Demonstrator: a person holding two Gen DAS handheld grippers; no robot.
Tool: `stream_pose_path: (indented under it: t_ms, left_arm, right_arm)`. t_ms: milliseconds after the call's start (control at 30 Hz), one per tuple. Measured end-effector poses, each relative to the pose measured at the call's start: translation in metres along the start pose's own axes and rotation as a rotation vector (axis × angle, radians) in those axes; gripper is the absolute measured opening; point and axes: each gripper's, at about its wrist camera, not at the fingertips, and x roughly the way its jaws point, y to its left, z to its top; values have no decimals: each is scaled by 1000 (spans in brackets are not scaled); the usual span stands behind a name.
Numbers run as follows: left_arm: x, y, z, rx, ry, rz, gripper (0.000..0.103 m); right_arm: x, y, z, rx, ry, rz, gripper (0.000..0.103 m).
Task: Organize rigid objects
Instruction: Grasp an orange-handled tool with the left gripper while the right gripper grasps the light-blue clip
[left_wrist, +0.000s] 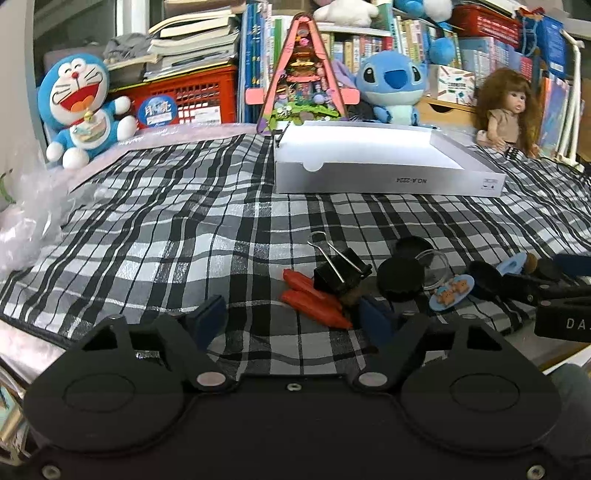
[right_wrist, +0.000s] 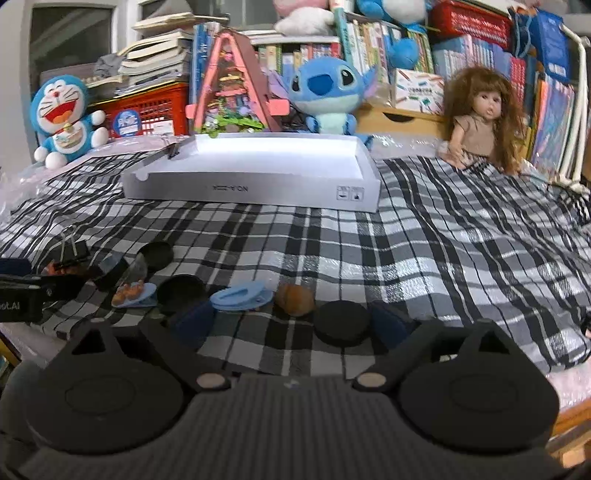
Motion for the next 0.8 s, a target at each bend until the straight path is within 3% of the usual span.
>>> stream_pose_path:
  t_ms: [233,600,800]
  left_arm:
    - [-7,-6,-4,41,-23,-24,54]
    - [-20,-5,-10,92,-38,-41,54]
    - [-26,3,-11,108,-40,-35,54]
  right_arm:
    - [-9,14,-1,-70,-69,-1,83]
    - [-16,24,-1,-154,-119,33,76]
    - [-16,28,-1,-189,-134,14,63]
